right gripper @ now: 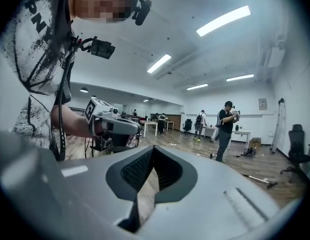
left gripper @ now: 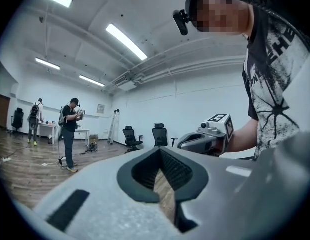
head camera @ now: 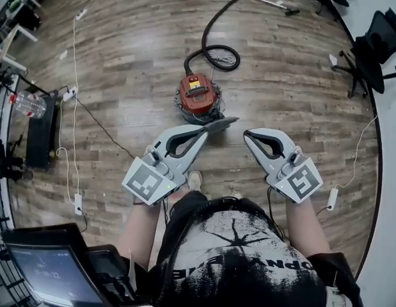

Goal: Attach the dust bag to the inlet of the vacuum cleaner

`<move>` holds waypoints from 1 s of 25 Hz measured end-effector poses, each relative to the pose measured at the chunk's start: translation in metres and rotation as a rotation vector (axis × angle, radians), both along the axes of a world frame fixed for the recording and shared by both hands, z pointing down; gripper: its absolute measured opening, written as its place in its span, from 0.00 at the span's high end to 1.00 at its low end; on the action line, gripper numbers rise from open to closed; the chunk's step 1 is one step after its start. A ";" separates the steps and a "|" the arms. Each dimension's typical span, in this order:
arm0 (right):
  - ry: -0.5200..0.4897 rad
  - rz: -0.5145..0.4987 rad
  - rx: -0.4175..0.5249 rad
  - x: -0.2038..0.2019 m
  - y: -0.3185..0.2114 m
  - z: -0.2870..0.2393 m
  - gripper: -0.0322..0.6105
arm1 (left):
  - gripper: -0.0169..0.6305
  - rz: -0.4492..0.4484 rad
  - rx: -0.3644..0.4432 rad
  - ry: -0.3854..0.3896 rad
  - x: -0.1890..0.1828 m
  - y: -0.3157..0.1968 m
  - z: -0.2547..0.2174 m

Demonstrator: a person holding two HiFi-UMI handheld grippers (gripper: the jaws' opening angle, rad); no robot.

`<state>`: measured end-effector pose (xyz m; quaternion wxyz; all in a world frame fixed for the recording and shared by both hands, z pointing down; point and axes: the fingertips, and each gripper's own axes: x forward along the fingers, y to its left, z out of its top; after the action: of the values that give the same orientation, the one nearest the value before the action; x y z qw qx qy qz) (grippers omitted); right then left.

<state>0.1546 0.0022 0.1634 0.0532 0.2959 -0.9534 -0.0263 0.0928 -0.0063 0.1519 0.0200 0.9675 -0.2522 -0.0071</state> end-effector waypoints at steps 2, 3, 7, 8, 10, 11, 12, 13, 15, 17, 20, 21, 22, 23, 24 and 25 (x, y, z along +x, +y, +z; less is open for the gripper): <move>-0.002 0.035 0.020 -0.009 -0.010 -0.008 0.94 | 0.97 0.028 0.015 -0.001 -0.010 -0.009 -0.010; -0.005 0.052 0.028 -0.015 -0.015 -0.012 0.94 | 0.97 0.037 0.020 -0.006 -0.017 -0.013 -0.013; -0.018 0.095 0.050 -0.043 -0.030 -0.023 0.94 | 0.97 0.083 0.031 -0.033 -0.039 -0.025 -0.015; -0.015 0.102 0.050 -0.050 -0.032 -0.022 0.94 | 0.97 0.100 0.028 -0.036 -0.043 -0.026 -0.014; -0.009 0.111 0.048 -0.062 -0.036 -0.018 0.94 | 0.97 0.128 0.021 -0.048 -0.050 -0.028 -0.011; -0.016 0.112 0.056 -0.069 -0.038 -0.019 0.94 | 0.97 0.138 0.022 -0.053 -0.053 -0.030 -0.010; -0.026 0.112 0.066 -0.077 -0.041 -0.022 0.94 | 0.97 0.146 0.025 -0.055 -0.057 -0.032 -0.010; -0.030 0.108 0.073 -0.084 -0.042 -0.023 0.94 | 0.97 0.149 0.027 -0.053 -0.060 -0.035 -0.011; -0.026 0.098 0.072 -0.095 -0.045 -0.022 0.94 | 0.97 0.141 0.018 -0.049 -0.069 -0.041 -0.013; -0.017 0.093 0.064 -0.104 -0.048 -0.020 0.94 | 0.97 0.120 0.000 -0.051 -0.080 -0.046 -0.012; -0.007 0.092 0.058 -0.115 -0.056 -0.020 0.94 | 0.97 0.096 0.009 -0.052 -0.092 -0.051 -0.015; 0.004 0.097 0.052 -0.117 -0.057 -0.018 0.94 | 0.97 0.093 0.008 -0.046 -0.095 -0.051 -0.015; 0.014 0.104 0.052 -0.117 -0.059 -0.015 0.94 | 0.97 0.092 0.003 -0.038 -0.096 -0.052 -0.013; 0.013 0.109 0.062 -0.118 -0.060 -0.013 0.94 | 0.97 0.089 0.001 -0.031 -0.098 -0.053 -0.011; 0.007 0.113 0.072 -0.119 -0.062 -0.013 0.94 | 0.97 0.084 0.001 -0.029 -0.100 -0.054 -0.010; 0.004 0.113 0.073 -0.121 -0.064 -0.012 0.94 | 0.97 0.076 -0.002 -0.031 -0.101 -0.055 -0.008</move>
<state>0.0336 -0.0614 0.1516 0.0459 0.3511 -0.9334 -0.0586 -0.0085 -0.0608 0.1436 0.0172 0.9763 -0.2155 0.0089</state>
